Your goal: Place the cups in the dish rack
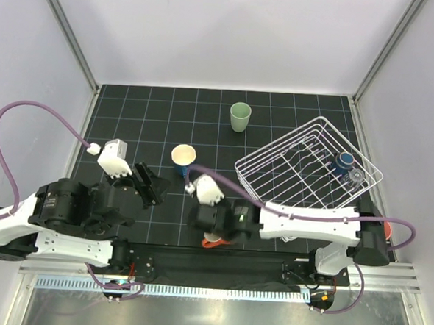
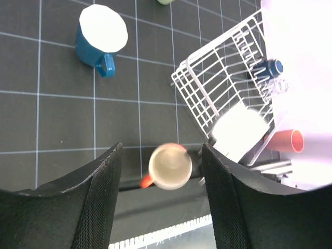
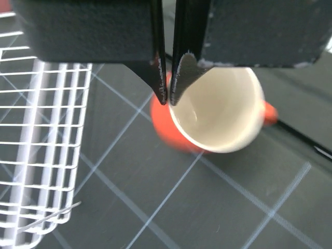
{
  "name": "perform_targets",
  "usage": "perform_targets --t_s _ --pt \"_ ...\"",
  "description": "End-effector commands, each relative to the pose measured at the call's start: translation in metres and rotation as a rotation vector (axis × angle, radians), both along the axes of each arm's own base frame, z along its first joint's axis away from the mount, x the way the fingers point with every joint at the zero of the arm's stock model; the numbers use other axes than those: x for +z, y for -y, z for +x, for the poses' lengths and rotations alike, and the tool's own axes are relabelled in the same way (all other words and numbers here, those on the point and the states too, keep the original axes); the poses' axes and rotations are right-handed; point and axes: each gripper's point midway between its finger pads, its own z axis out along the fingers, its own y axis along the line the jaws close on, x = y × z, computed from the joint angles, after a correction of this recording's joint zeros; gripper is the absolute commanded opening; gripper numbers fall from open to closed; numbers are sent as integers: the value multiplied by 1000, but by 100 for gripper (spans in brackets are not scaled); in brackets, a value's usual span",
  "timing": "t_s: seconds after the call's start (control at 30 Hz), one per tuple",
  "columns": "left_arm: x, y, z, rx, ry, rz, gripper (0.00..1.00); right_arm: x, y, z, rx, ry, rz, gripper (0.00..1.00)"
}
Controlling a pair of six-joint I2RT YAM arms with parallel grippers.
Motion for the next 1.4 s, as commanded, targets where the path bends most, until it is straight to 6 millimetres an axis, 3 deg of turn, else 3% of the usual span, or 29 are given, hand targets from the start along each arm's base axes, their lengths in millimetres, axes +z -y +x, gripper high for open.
perform_targets --t_s 0.0,0.03,0.1,0.17,0.23,0.37,0.43,0.5,0.53,0.57,0.6,0.67,0.7,0.77,0.87,1.0,1.17,1.37 --pt "-17 -22 -6 -17 -36 120 60 44 13 2 79 -153 -17 4" --pt "-19 -22 -7 -26 -41 125 60 50 6 -2 97 -218 -5 4" --pt "-27 -20 -10 -44 -58 135 60 50 13 -4 123 -277 -48 4" --pt "-30 -19 -11 -48 -63 140 59 53 7 2 146 -267 -6 4" --pt "-32 -18 -11 -46 -62 145 59 36 13 11 110 -298 7 4" --pt "-38 1 -11 -102 -43 214 61 29 20 24 52 -324 99 4" --pt "-50 25 -14 -155 -56 252 65 29 19 20 12 -384 159 14" --pt "-54 33 -13 -175 -51 306 65 16 18 22 -40 -410 117 35" --pt "-47 30 -10 -157 -39 302 64 29 10 28 -90 -402 138 36" --pt "-43 23 -8 -139 -29 315 63 26 24 34 -150 -380 44 36" --pt "-36 18 -5 -130 -9 302 63 36 11 46 -180 -361 24 39" --pt "-24 13 1 -112 39 278 63 35 24 45 -254 -385 -106 46" --pt "-19 5 3 -107 55 260 63 39 13 54 -289 -390 -117 50" --pt "-15 2 6 -105 71 245 64 44 18 47 -336 -427 -165 64" --pt "-10 -9 6 -98 83 218 61 33 19 43 -434 -476 -141 66" --pt "0 -20 6 -96 113 159 59 6 37 29 -536 -533 -196 68" --pt "14 -40 8 -86 166 92 60 -1 42 28 -596 -534 -221 71" --pt "24 -41 7 -108 189 69 61 -26 61 14 -690 -573 -308 69"
